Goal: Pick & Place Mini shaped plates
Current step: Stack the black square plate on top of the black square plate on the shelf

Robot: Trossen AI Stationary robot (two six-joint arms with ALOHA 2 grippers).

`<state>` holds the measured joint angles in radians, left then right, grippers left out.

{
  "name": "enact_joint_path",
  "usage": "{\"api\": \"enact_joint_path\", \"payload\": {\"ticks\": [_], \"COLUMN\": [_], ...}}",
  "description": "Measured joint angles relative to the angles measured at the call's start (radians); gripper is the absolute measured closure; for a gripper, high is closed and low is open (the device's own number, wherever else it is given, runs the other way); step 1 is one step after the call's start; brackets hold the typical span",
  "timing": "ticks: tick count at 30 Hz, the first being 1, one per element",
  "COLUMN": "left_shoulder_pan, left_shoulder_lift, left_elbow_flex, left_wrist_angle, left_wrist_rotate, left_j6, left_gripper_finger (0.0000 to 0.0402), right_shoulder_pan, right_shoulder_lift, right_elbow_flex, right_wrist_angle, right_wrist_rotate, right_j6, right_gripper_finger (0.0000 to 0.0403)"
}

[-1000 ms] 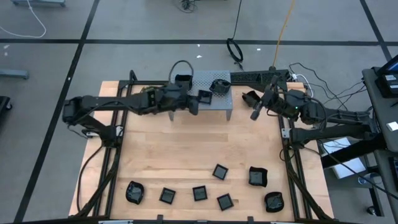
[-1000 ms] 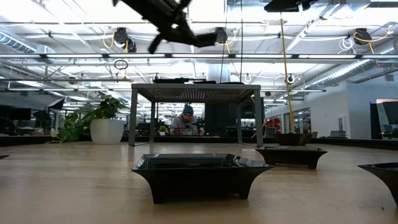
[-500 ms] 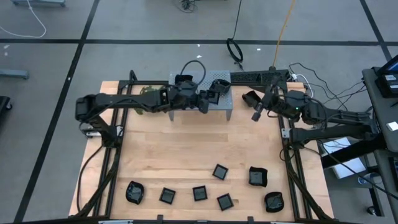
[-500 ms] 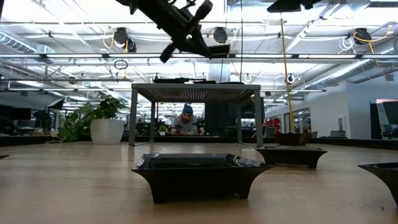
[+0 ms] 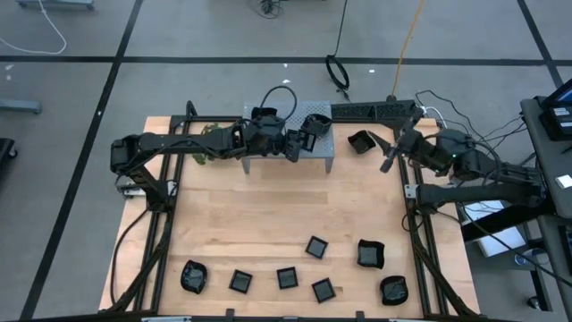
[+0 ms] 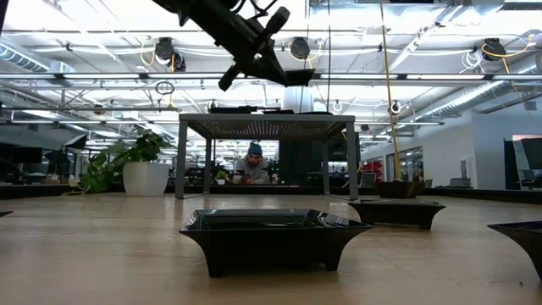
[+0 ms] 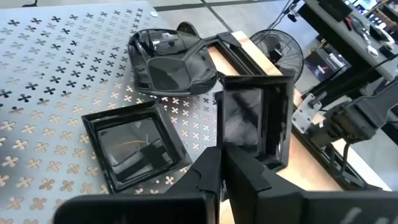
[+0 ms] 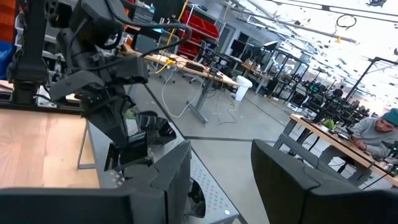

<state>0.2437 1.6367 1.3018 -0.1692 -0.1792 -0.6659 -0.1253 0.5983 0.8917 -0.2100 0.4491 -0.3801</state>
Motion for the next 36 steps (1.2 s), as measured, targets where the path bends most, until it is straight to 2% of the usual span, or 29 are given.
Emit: {"api": "enact_joint_path", "payload": {"ticks": [4,10,17,23,36], "left_shoulder_pan": [0.0,0.005,0.005,0.005,0.0], "left_shoulder_lift": [0.0,0.0,0.0,0.0,0.0], "left_elbow_flex": [0.0,0.0,0.0,0.0,0.0], "left_wrist_angle": [0.0,0.0,-0.056,-0.066,-0.066], "left_wrist_rotate": [0.0,0.0,-0.001,-0.005,-0.125], "left_j6": [0.0,0.003,0.009,0.009,-0.023], "left_gripper_finger": [0.0397,0.0379,0.0396,0.0386,0.0397], "right_shoulder_pan": [0.0,0.0,0.0,0.0,0.0], "right_shoulder_lift": [-0.031,-0.038,-0.021,-0.009,0.002], "right_elbow_flex": [0.0,0.0,0.0,0.0,0.0], "right_wrist_angle": [-0.03,-0.028,-0.028,-0.028,-0.028], "right_wrist_rotate": [-0.003,-0.004,-0.004,-0.005,-0.005], "right_j6": [0.004,0.023,0.025,0.026,0.026], "right_gripper_finger": [0.0248,0.0248,0.0248,0.0248,0.0248]}}
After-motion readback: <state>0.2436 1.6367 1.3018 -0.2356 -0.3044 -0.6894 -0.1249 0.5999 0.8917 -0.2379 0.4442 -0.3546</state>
